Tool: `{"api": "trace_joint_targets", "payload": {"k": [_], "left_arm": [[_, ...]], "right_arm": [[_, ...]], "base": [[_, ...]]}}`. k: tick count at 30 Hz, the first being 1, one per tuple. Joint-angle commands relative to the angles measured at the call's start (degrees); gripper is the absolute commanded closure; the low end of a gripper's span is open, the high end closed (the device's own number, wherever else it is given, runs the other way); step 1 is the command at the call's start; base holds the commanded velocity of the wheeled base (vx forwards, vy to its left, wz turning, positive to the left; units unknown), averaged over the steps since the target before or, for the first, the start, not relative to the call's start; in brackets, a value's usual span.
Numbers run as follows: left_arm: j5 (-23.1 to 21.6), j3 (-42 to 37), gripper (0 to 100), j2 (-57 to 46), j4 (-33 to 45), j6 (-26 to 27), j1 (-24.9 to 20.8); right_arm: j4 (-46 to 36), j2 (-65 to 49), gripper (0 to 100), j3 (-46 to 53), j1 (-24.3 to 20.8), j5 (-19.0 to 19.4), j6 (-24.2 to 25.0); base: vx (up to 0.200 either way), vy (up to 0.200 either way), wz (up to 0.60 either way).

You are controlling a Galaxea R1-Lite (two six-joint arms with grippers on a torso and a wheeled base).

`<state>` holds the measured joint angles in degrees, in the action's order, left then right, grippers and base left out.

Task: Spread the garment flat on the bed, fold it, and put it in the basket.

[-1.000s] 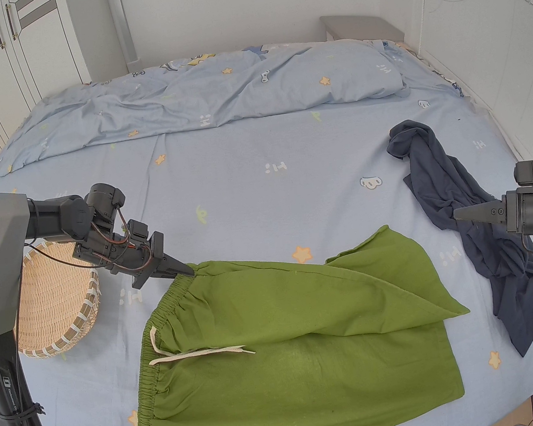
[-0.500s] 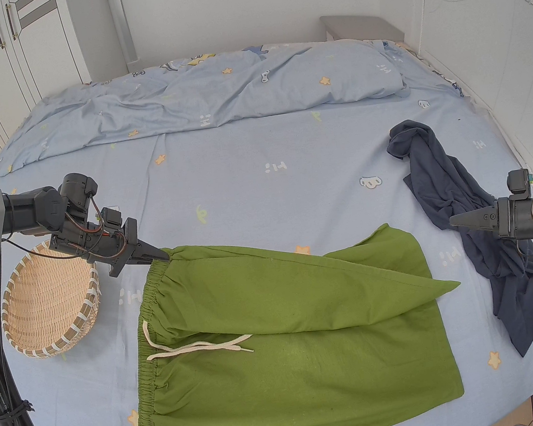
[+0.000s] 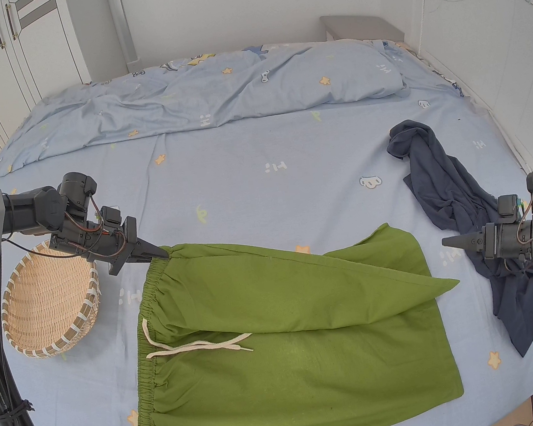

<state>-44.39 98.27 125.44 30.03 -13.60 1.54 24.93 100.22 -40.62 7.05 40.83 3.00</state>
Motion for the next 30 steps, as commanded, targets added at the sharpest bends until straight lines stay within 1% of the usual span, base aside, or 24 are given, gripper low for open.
{"api": "trace_joint_targets", "payload": {"k": [1,6,14,28,29,30], "left_arm": [[0.0,0.7,100,0.33,-0.05,-0.11,0.57],[0.0,1.22,100,1.3,-0.05,-0.11,0.84],[0.0,1.58,100,1.91,-0.05,-0.11,1.19],[0.0,1.58,100,2.0,-0.05,-0.11,1.19],[0.0,1.58,100,2.0,-0.05,-0.11,1.19],[0.0,1.58,100,2.0,-0.05,-0.11,1.19]], "right_arm": [[5.74,0.77,0,5.81,-2.39,0.13,-0.54],[9.08,0.42,0,8.36,-4.32,0.04,-0.54],[9.61,0.24,0,9.51,-6.43,0.04,-0.89],[12.07,0.94,0,10.56,-7.13,0.04,-0.71],[12.07,0.94,100,10.56,-7.13,0.04,-0.71],[12.07,0.94,100,10.56,-7.22,0.04,-0.71]], "base": [[0.0,0.0,0.0],[0.0,0.0,0.0],[0.0,0.0,0.0],[0.0,0.0,0.0],[0.0,0.0,0.0],[0.0,0.0,0.0]]}}
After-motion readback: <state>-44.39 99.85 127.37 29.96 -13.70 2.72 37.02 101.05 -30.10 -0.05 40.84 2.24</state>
